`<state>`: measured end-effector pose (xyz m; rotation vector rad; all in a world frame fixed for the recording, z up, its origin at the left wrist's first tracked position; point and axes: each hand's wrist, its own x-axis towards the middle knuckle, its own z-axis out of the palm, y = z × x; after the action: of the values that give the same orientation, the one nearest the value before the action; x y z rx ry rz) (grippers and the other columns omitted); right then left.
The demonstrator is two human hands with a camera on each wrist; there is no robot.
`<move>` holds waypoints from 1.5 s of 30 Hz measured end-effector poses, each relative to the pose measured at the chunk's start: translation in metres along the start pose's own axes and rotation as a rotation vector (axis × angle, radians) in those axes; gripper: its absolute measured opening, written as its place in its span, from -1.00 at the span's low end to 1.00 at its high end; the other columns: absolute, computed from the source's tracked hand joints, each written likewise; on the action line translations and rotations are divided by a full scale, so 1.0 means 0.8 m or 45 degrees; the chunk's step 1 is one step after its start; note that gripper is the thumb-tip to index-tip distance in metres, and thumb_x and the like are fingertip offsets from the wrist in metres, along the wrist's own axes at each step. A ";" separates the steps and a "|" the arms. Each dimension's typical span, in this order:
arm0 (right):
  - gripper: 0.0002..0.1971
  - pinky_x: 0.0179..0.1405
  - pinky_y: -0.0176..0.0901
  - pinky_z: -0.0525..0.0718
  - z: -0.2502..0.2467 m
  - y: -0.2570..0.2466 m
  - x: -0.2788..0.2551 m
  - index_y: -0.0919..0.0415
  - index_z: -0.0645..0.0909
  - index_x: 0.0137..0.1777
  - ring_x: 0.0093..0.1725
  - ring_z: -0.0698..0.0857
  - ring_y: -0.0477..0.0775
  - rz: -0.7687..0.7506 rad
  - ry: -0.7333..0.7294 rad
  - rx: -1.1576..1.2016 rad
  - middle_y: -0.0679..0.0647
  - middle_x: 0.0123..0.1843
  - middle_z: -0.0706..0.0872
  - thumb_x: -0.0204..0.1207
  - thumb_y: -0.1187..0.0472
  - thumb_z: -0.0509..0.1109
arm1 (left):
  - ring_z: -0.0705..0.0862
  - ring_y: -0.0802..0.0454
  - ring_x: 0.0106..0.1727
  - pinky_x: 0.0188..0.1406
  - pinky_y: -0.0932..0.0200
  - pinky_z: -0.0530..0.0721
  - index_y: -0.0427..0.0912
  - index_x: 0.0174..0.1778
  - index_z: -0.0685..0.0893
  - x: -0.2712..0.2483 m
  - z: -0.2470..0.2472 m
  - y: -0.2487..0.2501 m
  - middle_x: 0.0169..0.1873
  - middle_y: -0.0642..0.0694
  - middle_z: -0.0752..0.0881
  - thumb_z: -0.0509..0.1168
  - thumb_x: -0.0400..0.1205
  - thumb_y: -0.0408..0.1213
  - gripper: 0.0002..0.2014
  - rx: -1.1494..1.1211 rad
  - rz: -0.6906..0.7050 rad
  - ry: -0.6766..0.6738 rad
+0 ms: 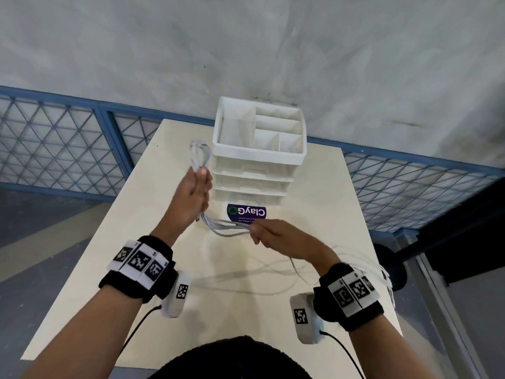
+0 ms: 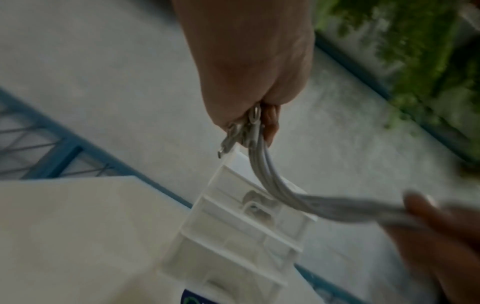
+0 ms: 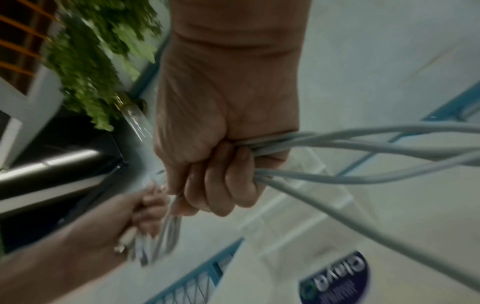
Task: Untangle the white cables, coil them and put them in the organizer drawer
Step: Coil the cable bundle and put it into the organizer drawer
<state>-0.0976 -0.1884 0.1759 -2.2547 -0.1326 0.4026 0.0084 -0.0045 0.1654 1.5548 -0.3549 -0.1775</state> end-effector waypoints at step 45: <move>-0.68 -0.41 -0.32 0.38 -0.104 -0.054 0.033 0.16 0.44 -0.45 -0.57 0.41 -0.14 -0.224 0.368 -0.158 -0.16 -0.67 0.47 0.46 0.22 0.47 | 0.63 0.07 -0.58 -0.55 0.30 0.55 -0.15 -0.38 0.39 -0.057 0.059 0.040 -0.62 0.06 0.53 0.13 0.72 -0.27 -0.69 0.233 -0.260 -0.968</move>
<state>-0.0440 -0.2136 0.2530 -2.3725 -0.2081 -0.0268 -0.0538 -0.0334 0.1912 1.6586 -0.8213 -0.9286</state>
